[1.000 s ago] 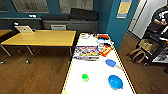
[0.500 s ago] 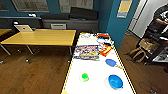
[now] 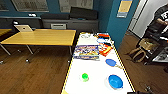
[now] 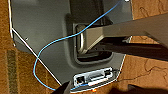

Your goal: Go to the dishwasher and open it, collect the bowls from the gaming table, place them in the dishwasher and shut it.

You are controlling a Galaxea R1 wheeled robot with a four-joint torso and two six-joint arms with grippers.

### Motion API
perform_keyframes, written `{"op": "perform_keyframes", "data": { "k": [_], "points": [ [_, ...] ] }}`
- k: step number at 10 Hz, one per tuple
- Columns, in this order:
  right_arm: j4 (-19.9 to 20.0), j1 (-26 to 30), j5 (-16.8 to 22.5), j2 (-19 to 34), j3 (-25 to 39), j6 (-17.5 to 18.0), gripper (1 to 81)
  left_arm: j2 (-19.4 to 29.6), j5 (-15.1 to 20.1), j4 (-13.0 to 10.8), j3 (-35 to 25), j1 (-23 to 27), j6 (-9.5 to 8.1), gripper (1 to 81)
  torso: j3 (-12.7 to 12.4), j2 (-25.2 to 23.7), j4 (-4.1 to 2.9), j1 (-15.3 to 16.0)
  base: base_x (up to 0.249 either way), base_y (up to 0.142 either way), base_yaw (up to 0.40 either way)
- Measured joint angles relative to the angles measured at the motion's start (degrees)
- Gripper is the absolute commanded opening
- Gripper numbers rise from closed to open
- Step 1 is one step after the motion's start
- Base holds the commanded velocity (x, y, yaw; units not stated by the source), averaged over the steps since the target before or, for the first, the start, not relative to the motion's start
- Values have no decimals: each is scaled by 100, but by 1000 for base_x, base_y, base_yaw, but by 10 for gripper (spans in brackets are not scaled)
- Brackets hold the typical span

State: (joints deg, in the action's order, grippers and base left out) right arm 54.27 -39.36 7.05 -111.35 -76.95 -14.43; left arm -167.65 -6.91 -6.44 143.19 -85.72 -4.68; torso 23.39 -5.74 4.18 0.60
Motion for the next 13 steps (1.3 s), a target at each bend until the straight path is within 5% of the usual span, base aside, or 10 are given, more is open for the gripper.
{"op": "perform_keyframes", "data": {
  "k": [9,13],
  "points": [
    [-2,524,719,-566,-1820,857,811,4,5,2,11,0,-2,811,0,0,0,2,0,0,0],
    [-6,728,922,-1326,-2211,1050,811,6,9,2,11,9,-5,811,2,0,0,2,0,0,0]
  ]
}}
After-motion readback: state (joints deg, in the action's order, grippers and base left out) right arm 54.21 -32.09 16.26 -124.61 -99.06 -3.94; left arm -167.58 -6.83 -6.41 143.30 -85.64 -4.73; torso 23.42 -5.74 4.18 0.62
